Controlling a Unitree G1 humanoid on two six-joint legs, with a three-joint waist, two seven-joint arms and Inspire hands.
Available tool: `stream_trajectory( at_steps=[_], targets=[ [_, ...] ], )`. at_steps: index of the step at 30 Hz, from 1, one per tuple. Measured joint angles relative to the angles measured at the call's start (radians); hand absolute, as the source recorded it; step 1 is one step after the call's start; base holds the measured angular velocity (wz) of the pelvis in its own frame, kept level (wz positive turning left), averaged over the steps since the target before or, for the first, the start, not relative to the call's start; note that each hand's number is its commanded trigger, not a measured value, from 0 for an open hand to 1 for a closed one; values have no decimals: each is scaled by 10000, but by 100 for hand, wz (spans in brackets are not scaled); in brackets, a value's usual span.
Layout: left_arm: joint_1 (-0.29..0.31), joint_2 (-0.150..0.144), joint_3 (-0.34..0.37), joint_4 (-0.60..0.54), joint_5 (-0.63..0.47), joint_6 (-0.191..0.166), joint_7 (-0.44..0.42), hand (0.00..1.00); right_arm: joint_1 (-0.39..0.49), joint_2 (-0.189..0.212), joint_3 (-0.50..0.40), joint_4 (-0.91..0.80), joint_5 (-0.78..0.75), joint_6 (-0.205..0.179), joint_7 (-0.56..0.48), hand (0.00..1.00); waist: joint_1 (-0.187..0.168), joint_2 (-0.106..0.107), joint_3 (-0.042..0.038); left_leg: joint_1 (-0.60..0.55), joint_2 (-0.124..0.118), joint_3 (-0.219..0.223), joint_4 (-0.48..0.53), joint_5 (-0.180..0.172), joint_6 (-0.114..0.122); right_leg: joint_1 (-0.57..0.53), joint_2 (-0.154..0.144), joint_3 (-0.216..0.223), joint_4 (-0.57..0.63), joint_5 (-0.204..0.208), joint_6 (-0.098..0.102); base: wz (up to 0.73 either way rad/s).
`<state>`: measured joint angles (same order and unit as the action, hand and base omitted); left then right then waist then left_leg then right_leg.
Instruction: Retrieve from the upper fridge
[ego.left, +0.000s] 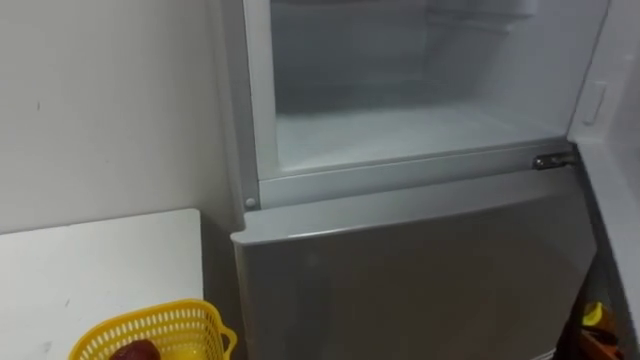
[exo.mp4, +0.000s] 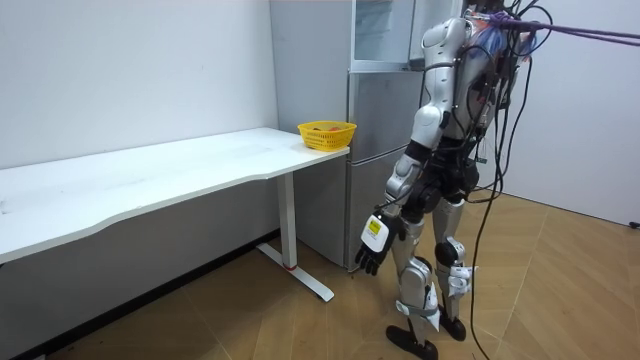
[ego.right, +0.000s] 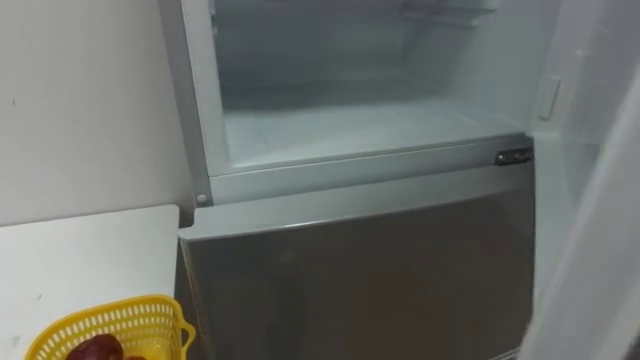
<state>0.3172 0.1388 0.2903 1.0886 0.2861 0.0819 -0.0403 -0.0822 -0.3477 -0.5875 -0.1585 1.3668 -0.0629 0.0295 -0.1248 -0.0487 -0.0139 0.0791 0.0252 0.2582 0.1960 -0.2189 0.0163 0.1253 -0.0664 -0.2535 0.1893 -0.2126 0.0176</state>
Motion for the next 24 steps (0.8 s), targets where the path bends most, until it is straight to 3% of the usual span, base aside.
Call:
stream_trajectory(
  at_steps=[5, 10, 17, 24],
  targets=[
    [-16, -5, -1, -12, 4, 34, -102, 0, 0, 0, 53, 1, -369, 48, 96, 0, 161, -31, -1, -10, 3, 0, 7, 0, 0, -5, 5, 4, -6, 4, -3, 0],
    [23, -7, 0, -12, 6, 156, -76, 0, 0, 0, 178, 1, -616, 410, 174, 0, 228, -22, -7, -35, 0, -19, 14, 0, 0, -16, 22, -18, -8, 10, -1, 0],
    [21, 4, -16, -32, 9, 220, -77, 0, 0, -1, 384, 1, -967, 427, 184, 0, 226, -13, -31, -144, -13, -232, 72, 2, 1, 39, 13, -244, -28, 12, 2, 9],
    [35, 59, -444, -28, 9, 358, 143, 0, 82, 2, 945, 29, -1056, 490, 369, 0, 233, -73, 5, -158, -32, -392, 99, 14, 13, 112, 5, -435, -28, 13, 1, 5]
  ],
)
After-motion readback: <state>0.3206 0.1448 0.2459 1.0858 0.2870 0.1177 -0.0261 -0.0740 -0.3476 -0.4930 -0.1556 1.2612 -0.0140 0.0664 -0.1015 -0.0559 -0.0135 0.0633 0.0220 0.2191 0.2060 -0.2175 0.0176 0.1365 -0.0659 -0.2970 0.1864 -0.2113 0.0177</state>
